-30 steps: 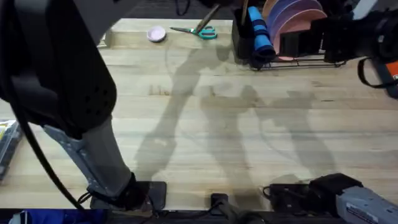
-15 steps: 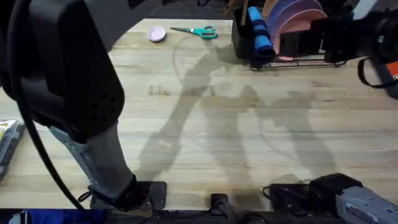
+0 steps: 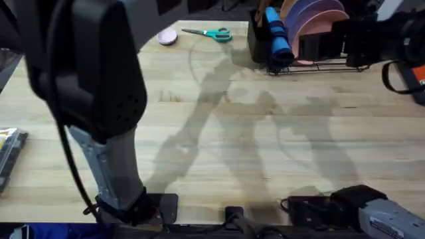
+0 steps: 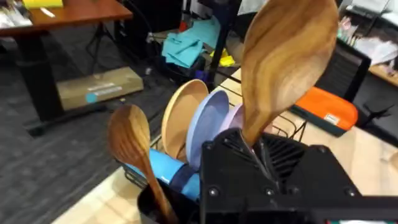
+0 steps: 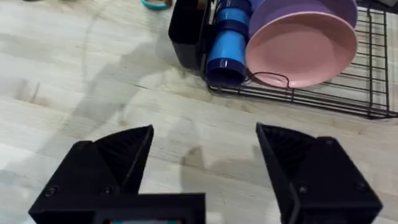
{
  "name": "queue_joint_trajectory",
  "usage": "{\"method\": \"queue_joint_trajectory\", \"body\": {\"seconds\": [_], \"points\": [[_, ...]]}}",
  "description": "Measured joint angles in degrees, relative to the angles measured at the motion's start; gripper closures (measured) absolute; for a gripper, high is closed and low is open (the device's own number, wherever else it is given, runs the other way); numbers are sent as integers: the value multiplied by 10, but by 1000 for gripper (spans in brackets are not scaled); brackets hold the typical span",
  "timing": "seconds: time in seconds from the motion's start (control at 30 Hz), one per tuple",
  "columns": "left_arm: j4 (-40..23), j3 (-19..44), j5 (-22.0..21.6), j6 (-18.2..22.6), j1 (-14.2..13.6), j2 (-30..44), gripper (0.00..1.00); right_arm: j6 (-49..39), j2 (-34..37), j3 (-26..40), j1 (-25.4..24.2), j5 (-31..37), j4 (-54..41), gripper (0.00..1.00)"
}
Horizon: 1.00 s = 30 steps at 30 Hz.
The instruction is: Pick up the spoon on the table one by one and put them onto the rack
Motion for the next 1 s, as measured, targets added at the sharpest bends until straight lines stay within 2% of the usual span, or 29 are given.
{"method": "queue_joint_trajectory", "body": {"seconds": [0.23,0.5,0.6,0.73,1.0], "points": [[18,0,0,-61,-2,41,955,0,0,0,0,0,0,4],[25,0,0,-80,-9,49,956,0,0,0,0,0,0,5],[6,0,0,-81,-10,48,956,0,0,0,0,0,0,4],[-48,0,0,-69,-10,49,960,0,0,0,0,0,0,4],[-115,0,0,-8,-10,49,960,0,0,0,0,0,0,5]]}}
